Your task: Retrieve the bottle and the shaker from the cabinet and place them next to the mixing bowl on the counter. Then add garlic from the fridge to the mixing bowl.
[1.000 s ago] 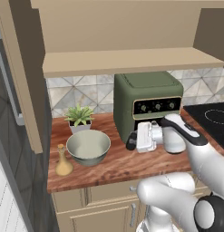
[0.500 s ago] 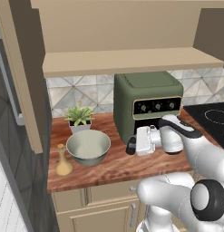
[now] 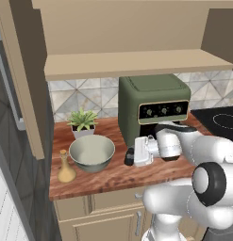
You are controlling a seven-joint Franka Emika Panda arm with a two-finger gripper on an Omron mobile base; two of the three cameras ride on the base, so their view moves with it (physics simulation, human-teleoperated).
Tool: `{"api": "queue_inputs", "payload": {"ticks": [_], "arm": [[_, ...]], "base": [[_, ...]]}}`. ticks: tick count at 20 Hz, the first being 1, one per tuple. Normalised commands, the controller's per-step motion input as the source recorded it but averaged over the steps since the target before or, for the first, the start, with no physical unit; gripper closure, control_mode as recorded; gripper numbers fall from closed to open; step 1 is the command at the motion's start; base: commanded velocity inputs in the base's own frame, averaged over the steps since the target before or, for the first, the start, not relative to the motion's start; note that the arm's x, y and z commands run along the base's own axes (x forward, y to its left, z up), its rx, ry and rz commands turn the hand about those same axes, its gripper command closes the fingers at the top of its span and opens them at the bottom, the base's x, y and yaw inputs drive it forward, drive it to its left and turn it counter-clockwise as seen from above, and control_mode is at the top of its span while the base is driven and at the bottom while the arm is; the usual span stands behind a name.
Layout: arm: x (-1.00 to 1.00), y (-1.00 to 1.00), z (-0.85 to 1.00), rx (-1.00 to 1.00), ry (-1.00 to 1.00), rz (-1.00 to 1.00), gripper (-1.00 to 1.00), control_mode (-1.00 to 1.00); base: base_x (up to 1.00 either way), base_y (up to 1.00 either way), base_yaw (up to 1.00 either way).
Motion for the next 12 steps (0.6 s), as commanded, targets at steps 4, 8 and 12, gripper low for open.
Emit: {"api": "queue_inputs", "payload": {"ticks": [4,8,12], "arm": [[0.18,0.32,-0.33,0.0,0.0,0.0,1.0,-1.0],[0.3,0.26,-0.27,0.0,0.0,0.0,1.0,-1.0],[0.29,0.22,-0.23,0.0,-0.01,0.0,1.0,-1.0]], "base": [[0.0,0.0,0.0],[0.0,0.0,0.0],[0.0,0.0,0.0]]}}
